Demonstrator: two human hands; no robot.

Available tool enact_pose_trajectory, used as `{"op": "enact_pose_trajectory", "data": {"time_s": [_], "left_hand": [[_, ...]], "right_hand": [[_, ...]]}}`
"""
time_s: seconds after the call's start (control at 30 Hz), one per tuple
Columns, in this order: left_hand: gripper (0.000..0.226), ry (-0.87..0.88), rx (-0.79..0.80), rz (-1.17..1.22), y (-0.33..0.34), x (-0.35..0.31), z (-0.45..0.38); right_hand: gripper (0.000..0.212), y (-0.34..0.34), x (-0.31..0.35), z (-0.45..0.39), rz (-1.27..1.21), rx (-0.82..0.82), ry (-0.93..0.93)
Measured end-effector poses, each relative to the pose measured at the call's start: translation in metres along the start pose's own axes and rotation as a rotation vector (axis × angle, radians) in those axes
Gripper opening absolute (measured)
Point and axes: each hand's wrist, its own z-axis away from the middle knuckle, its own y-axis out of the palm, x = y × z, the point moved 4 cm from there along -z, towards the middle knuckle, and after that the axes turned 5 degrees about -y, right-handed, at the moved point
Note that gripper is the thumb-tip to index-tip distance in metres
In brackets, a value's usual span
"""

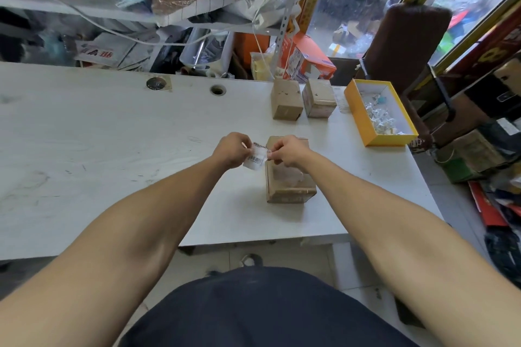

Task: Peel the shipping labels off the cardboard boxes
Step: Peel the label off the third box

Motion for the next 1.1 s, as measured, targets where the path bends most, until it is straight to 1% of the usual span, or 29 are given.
{"op": "enact_pose_trajectory", "data": {"time_s": [0.07, 0.17, 0.27, 0.33, 0.47, 0.6, 0.73, 0.77, 0.87, 0.97, 1.0, 1.1], "left_hand": [[0.013, -0.013, 0.064, 0.003, -0.002, 0.003, 0.002], [0.003, -0.019, 0.157, 0.044, -0.003, 0.004, 0.01], [0.009, -0.051, 0.183, 0.181, -0.006, 0.008, 0.016], [0.008, -0.07, 0.22, 0.267, -0.007, 0.012, 0.021], [0.011, -0.041, 0.225, 0.288, -0.011, 0.017, 0.024], [0.01, -0.005, 0.179, 0.194, -0.017, 0.012, 0.025], [0.019, 0.036, 0.093, 0.128, -0.025, 0.002, 0.021], [0.02, 0.048, 0.086, 0.099, -0.027, -0.001, 0.02], [0.019, 0.078, 0.078, 0.016, -0.029, -0.007, 0.02], [0.013, 0.106, 0.052, -0.085, -0.027, -0.013, 0.023], [0.011, 0.11, 0.047, -0.106, -0.025, -0.014, 0.023], [0.008, 0.119, 0.041, -0.138, -0.018, -0.015, 0.023]], "right_hand": [[0.009, 0.008, 0.008, 0.0, 0.006, 0.019, -0.016], [0.012, 0.019, 0.019, 0.001, 0.005, 0.015, -0.048], [0.011, 0.024, 0.023, 0.001, -0.021, -0.022, -0.052], [0.009, 0.027, 0.022, 0.001, -0.031, -0.05, -0.048], [0.011, 0.036, 0.018, 0.0, -0.061, -0.129, -0.069], [0.017, 0.042, 0.019, 0.003, 0.011, -0.226, -0.119], [0.032, 0.044, 0.018, 0.008, 0.061, -0.245, -0.145], [0.034, 0.044, 0.017, 0.01, 0.072, -0.253, -0.157], [0.033, 0.045, 0.013, 0.012, 0.089, -0.274, -0.174], [0.033, 0.038, 0.008, 0.012, 0.058, -0.323, -0.143], [0.028, 0.035, 0.007, 0.011, 0.077, -0.314, -0.145], [0.013, 0.029, 0.006, 0.012, 0.151, -0.185, -0.191]]}}
